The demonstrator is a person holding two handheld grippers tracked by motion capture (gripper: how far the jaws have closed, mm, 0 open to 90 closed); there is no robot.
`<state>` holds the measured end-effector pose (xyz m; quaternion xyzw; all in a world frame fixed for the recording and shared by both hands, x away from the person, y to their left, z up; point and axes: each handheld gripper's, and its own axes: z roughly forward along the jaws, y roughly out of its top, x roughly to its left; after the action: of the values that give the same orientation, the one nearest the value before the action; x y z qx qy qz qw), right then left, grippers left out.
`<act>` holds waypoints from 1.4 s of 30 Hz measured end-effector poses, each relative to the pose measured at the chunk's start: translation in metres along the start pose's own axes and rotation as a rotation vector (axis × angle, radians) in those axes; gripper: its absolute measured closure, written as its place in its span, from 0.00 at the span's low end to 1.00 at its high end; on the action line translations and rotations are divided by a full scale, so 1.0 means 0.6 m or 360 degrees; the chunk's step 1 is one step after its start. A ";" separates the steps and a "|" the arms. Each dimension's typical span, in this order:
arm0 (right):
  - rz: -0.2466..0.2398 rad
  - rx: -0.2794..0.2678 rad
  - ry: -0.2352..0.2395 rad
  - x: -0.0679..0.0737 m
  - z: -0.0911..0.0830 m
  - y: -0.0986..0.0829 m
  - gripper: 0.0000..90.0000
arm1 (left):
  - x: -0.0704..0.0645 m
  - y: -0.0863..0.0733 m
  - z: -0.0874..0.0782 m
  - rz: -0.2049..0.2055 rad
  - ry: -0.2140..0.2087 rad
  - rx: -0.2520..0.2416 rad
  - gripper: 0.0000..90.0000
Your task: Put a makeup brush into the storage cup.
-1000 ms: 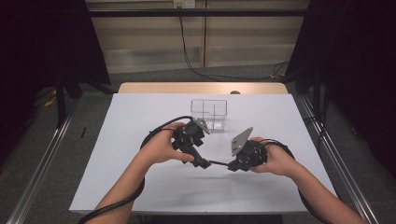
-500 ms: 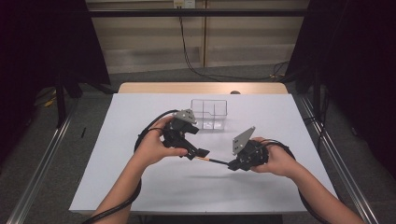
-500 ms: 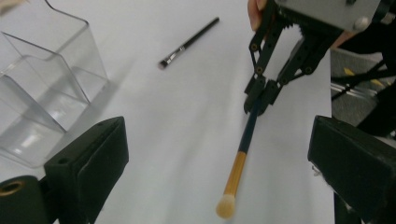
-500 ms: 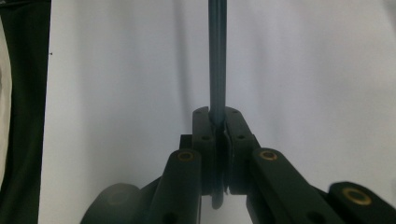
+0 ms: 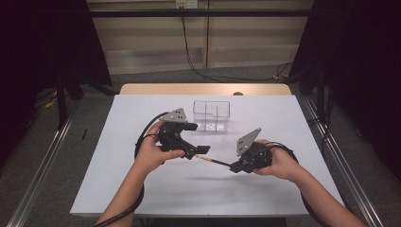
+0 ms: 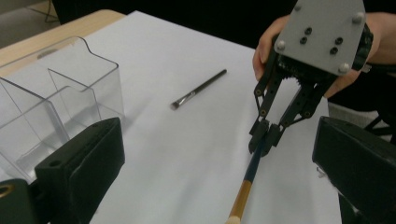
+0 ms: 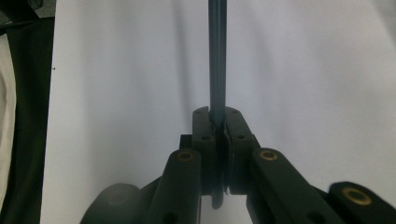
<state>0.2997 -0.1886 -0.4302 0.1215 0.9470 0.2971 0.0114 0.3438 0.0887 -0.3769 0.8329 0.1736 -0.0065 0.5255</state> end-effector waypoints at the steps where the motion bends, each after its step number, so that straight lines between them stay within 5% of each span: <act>1: 0.0000 0.0000 0.0000 0.000 0.000 0.000 0.95 | 0.000 0.000 0.000 0.0000 0.0000 0.0000 0.02; 14: 0.0037 -0.0099 0.0010 -0.001 -0.003 -0.008 0.95 | 0.005 -0.013 -0.001 -0.0045 -0.0005 -0.0230 0.02; 28: 0.0107 -0.0269 -0.0022 -0.001 -0.012 -0.005 0.95 | 0.010 -0.020 0.000 -0.0071 0.0011 -0.0254 0.02; 42: 0.0253 -0.0590 -0.0115 -0.005 -0.022 0.014 0.95 | 0.010 -0.026 0.007 -0.0113 -0.0005 -0.0270 0.10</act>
<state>0.3033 -0.1902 -0.4148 0.2022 0.8626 0.4617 0.0440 0.3453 0.0929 -0.3935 0.7787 0.2023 -0.0117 0.5937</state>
